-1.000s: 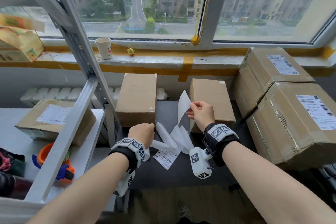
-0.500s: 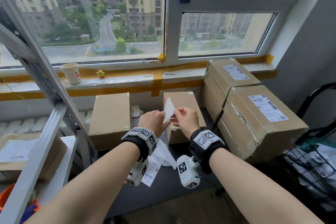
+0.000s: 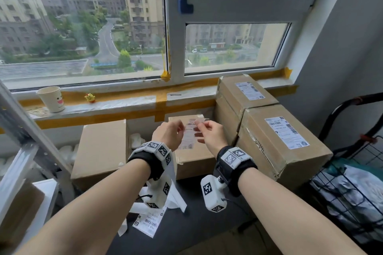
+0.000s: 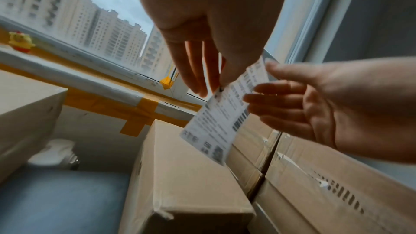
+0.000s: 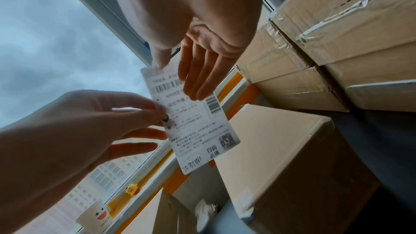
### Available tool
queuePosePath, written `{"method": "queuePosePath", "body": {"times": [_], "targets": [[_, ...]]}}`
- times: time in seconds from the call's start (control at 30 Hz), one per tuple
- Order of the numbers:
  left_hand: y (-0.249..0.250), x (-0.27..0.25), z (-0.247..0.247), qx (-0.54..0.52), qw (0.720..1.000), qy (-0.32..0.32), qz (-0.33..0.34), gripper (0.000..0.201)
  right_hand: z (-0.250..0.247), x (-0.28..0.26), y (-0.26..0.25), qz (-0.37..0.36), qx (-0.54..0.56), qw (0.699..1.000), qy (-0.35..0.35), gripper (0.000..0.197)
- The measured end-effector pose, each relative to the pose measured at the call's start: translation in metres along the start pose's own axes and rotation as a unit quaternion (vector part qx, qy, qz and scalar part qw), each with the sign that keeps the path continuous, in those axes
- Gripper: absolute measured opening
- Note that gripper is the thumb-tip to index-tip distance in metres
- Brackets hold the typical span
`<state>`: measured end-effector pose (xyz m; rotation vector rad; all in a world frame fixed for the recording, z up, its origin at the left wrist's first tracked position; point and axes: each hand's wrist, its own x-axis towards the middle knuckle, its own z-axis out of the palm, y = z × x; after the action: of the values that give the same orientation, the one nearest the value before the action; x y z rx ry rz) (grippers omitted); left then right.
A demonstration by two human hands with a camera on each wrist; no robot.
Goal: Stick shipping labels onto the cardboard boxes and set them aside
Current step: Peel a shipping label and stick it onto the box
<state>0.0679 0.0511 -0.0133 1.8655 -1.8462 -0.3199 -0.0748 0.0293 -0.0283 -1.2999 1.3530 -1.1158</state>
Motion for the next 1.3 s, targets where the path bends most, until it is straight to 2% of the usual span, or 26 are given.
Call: {"method": "queuePosePath", "body": {"times": [0.1,0.17,0.33,0.6,0.7,0.77,0.87,1.07,1.3], "targets": [[-0.001,0.012,0.001,-0.081,0.997,0.003,-0.002,0.011,-0.014,0.015,0.005,-0.023,-0.074,0.995,0.055,0.016],[-0.002,0.018,0.003,-0.134,0.991,0.003,-0.016,0.007,-0.021,0.024,0.011,-0.02,-0.105,0.992,0.064,0.023],[-0.003,0.028,0.011,-0.212,0.976,-0.014,-0.057,0.002,-0.022,0.044,0.023,0.02,-0.115,0.993,-0.012,0.019],[-0.017,0.05,0.037,-0.211,0.959,-0.045,-0.185,0.02,-0.013,0.071,0.046,0.062,-0.089,0.993,-0.052,0.011],[-0.021,0.057,0.048,-0.231,0.938,-0.065,-0.25,0.023,-0.012,0.083,0.053,0.082,-0.113,0.988,-0.065,0.012],[-0.023,0.062,0.056,-0.234,0.925,-0.072,-0.29,0.033,-0.012,0.092,0.057,0.093,-0.136,0.983,-0.078,0.012],[-0.027,0.066,0.066,-0.239,0.912,-0.07,-0.326,0.042,-0.011,0.102,0.064,0.101,-0.178,0.975,-0.085,0.023],[-0.029,0.07,0.081,-0.214,0.912,-0.036,-0.347,0.032,-0.009,0.113,0.075,0.108,-0.235,0.963,-0.081,0.024],[-0.03,0.073,0.095,-0.206,0.921,-0.063,-0.323,0.009,-0.011,0.111,0.085,0.1,-0.27,0.955,-0.069,0.021]]}}
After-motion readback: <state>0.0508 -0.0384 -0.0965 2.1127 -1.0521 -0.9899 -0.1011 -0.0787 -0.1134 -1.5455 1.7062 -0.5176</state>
